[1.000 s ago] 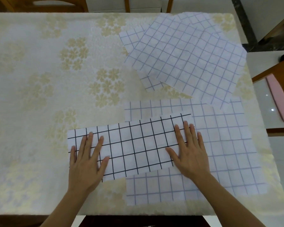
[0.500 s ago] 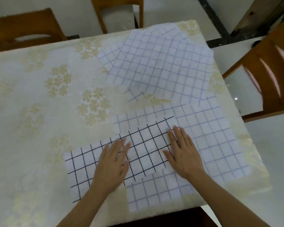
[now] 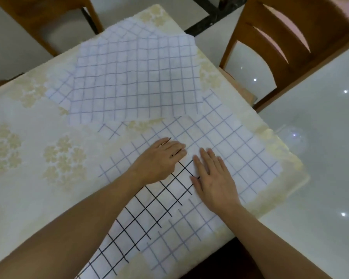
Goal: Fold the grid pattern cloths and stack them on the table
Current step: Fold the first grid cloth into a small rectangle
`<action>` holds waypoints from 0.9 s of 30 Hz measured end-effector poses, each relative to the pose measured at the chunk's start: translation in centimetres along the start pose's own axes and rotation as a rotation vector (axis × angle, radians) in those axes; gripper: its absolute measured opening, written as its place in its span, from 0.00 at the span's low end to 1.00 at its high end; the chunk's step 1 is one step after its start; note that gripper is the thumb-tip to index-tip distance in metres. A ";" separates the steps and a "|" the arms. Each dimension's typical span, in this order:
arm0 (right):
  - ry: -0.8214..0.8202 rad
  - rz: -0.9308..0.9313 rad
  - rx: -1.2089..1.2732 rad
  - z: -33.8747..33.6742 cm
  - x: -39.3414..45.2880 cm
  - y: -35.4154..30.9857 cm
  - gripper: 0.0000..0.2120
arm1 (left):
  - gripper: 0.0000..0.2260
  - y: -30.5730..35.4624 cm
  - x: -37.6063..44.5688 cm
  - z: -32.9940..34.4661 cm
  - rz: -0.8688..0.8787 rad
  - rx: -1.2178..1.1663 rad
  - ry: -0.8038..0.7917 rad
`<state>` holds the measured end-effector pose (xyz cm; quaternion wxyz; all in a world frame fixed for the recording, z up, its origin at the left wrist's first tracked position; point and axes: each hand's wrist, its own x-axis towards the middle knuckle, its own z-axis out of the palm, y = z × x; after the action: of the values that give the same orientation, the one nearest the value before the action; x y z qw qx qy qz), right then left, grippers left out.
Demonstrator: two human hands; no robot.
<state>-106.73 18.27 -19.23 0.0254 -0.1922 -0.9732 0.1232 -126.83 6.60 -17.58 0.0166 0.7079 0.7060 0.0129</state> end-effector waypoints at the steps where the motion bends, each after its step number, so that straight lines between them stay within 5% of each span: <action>1: 0.014 0.006 0.012 0.2 0.0 -0.1 0.25 | 0.20 -0.2 0.1 0.0 0.012 0.007 -0.010; 16: 0.120 0.052 0.186 1.4 0.8 -0.9 0.22 | 0.09 -0.6 -0.2 -0.2 0.111 -0.015 0.049; 27: 0.193 -0.038 0.245 1.3 2.0 -2.3 0.17 | 0.16 -1.0 -0.2 -1.8 0.148 -0.068 -0.025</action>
<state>-109.55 16.62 -19.91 0.1445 -0.1802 -0.9475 0.2213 -127.95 6.37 -15.84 0.0484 0.7574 0.6505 0.0295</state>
